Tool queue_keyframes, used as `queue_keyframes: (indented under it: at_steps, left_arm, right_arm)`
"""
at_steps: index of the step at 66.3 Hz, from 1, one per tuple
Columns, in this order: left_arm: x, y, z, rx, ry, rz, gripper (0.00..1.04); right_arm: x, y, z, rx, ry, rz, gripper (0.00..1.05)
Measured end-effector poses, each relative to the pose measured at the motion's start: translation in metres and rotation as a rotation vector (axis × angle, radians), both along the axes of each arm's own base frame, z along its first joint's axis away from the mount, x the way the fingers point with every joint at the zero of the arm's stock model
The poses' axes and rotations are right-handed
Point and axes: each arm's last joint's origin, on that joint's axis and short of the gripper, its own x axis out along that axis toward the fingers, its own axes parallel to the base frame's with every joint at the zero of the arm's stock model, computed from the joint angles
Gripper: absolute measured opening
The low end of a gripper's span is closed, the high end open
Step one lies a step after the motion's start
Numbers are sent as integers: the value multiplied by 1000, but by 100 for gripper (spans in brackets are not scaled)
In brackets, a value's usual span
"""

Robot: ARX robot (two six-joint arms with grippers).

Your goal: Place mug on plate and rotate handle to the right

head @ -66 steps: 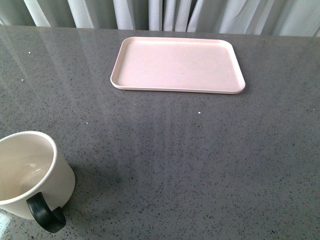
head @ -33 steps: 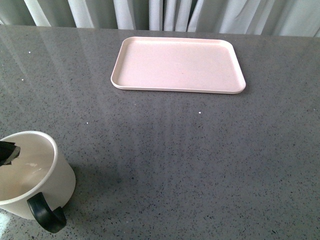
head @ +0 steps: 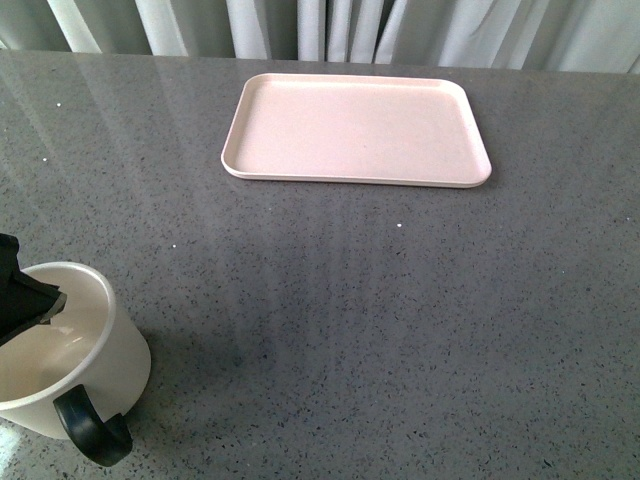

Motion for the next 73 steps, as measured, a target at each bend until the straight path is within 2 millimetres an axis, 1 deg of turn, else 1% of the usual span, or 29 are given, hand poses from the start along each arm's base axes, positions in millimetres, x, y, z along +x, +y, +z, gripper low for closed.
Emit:
queue_keyframes:
  at_steps: [3, 5, 9, 12, 16, 22, 23, 30, 32, 39, 40, 56, 64, 68, 73]
  left_arm:
    - [1, 0, 0, 3, 0, -4, 94]
    - [1, 0, -1, 6, 0, -9, 91]
    - [2, -1, -3, 15, 7, -14, 80]
    - [2, -2, -4, 19, 13, -16, 75]
    - [2, -3, -7, 25, 20, -23, 64]
    - [3, -4, -9, 32, 24, -30, 52]
    - [3, -5, -10, 34, 25, -31, 48]
    - [3, -6, -12, 39, 33, -36, 34]
    - [3, -6, -13, 40, 36, -38, 29]
    - [4, -7, -13, 43, 33, -49, 4]
    - [4, -7, -13, 37, 35, -46, 2]
    - [3, -8, -9, 48, 50, -62, 2]
    - [2, -12, 2, 44, 47, -74, 2]
    - [5, -17, 10, 38, 33, -81, 2]
    - [14, -25, 23, 19, 6, -89, 2]
  right_arm:
    - [0, 0, 0, 0, 0, 0, 96]
    - [0, 0, 0, 0, 0, 0, 96]
    - [0, 0, 0, 0, 0, 0, 96]
    - [0, 0, 0, 0, 0, 0, 96]
    - [0, 0, 0, 0, 0, 0, 96]
    - [0, 0, 0, 0, 0, 0, 96]
    - [0, 0, 0, 0, 0, 0, 96]
    - [0, 0, 0, 0, 0, 0, 96]
    - [0, 0, 0, 0, 0, 0, 96]
    - [0, 0, 0, 0, 0, 0, 96]
    - [0, 0, 0, 0, 0, 0, 96]
    - [0, 0, 0, 0, 0, 0, 96]
    - [0, 0, 0, 0, 0, 0, 96]
    - [0, 0, 0, 0, 0, 0, 96]
    - [0, 0, 0, 0, 0, 0, 96]
